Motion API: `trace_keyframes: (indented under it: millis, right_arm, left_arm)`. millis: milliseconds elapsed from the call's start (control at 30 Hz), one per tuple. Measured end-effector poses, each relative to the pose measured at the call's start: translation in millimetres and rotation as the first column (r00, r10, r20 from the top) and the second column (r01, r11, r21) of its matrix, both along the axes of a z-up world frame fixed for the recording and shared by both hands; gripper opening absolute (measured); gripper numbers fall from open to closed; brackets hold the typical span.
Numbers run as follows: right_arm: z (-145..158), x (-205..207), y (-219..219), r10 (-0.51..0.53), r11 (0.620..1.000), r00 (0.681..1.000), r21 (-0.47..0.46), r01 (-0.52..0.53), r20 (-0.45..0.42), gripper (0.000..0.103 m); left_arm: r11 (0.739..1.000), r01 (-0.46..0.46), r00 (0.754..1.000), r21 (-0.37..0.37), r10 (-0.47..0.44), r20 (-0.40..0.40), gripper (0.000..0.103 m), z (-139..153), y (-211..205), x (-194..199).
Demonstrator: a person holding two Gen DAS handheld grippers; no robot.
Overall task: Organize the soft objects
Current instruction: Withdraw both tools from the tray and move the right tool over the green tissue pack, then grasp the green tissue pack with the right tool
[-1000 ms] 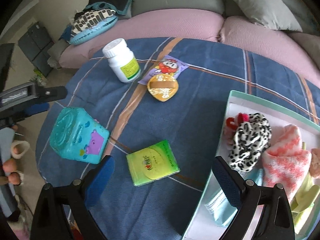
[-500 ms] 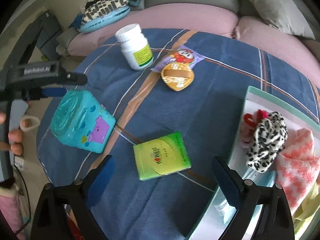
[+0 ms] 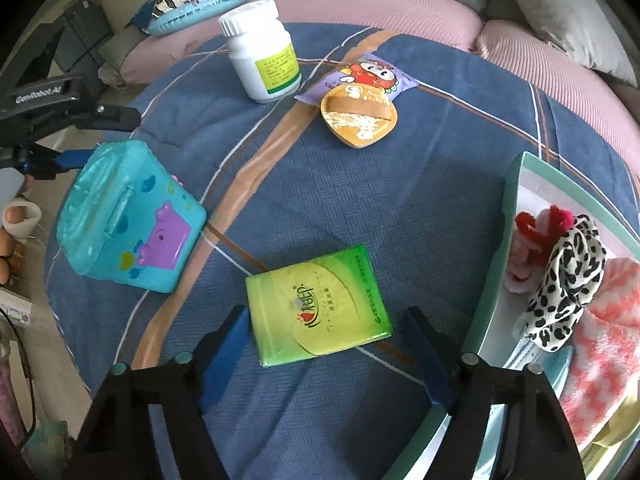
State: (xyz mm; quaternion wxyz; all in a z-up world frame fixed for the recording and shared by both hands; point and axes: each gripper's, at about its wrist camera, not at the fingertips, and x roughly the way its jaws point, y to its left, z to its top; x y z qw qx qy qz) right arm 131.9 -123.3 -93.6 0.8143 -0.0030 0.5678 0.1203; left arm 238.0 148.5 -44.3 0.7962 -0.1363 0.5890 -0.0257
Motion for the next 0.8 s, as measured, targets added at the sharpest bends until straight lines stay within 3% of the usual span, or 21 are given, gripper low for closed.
trace_keyframes:
  millis: [100,467,800]
  right_arm:
    - [0.0,1.9,-0.6,-0.002,1.0,1.0,0.016,0.002,-0.001,0.072]
    - [2.2,7.7,-10.3,-0.045,0.996,0.999,0.082,0.044,0.012,0.07]
    - [31.2,7.3,-33.4,-0.128,0.986,0.988,0.118,0.117,0.092,0.07]
  left_arm:
    - [1.0,0.028,0.999,0.004,-0.028,0.016,0.087,6.9,-10.8,4.8]
    - [0.992,0.13,0.991,0.006,-0.13,0.033,0.087,19.0,-63.8,16.7]
    - [0.988,0.152,0.988,0.012,-0.152,0.04,0.087,22.7,-89.3,22.5]
